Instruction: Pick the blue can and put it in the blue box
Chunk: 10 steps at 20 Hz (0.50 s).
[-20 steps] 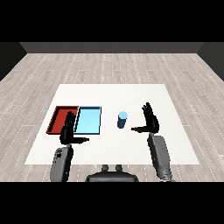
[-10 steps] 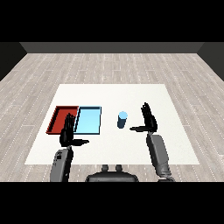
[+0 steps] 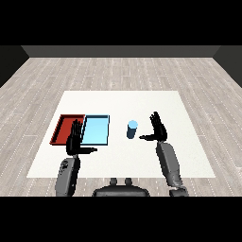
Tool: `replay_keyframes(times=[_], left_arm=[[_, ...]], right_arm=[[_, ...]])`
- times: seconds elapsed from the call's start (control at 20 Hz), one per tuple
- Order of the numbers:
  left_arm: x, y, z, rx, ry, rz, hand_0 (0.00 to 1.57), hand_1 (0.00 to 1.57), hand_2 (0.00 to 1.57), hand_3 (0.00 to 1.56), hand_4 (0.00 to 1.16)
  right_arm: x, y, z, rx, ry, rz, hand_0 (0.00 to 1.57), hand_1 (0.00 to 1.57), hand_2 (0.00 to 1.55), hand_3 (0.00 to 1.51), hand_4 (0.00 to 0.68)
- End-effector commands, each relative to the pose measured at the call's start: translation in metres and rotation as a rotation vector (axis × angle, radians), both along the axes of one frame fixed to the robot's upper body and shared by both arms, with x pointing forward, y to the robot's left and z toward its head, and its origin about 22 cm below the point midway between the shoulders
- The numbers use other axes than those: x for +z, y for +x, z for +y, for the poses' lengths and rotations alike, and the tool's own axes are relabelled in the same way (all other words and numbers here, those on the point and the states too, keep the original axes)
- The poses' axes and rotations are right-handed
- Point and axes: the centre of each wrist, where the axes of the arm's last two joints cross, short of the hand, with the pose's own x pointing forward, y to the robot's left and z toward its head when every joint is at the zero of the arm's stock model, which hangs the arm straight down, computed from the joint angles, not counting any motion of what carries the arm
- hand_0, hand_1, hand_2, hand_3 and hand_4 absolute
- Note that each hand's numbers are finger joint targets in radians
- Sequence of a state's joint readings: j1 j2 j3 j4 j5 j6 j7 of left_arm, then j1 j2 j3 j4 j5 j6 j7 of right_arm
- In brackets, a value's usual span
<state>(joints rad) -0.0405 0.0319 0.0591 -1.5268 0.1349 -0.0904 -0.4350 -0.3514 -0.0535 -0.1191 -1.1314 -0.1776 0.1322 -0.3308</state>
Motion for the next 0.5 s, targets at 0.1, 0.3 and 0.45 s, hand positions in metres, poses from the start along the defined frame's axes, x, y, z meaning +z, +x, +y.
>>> replay_keyframes(times=[0.1, 0.3, 0.45], left_arm=[[-0.008, -0.005, -0.016, 0.022, 0.013, 0.008, 0.00, 0.00, 0.00, 0.00, 0.00], [0.020, -0.013, 0.006, 0.023, -0.001, -0.007, 0.00, 0.00, 0.00, 0.00, 0.00], [0.004, -0.029, 0.014, 0.020, -0.012, -0.007, 0.00, 0.00, 0.00, 0.00, 0.00]], right_arm=[[-0.001, 0.018, 0.006, -0.022, 0.009, 0.049, 0.00, 0.00, 0.00, 0.00, 0.000], [-0.006, 0.019, 0.021, -0.026, 0.050, 0.091, 0.00, 0.00, 0.00, 0.00, 0.000], [-0.008, 0.013, 0.017, 0.014, 0.032, 0.105, 0.00, 0.00, 0.00, 0.00, 0.000]])
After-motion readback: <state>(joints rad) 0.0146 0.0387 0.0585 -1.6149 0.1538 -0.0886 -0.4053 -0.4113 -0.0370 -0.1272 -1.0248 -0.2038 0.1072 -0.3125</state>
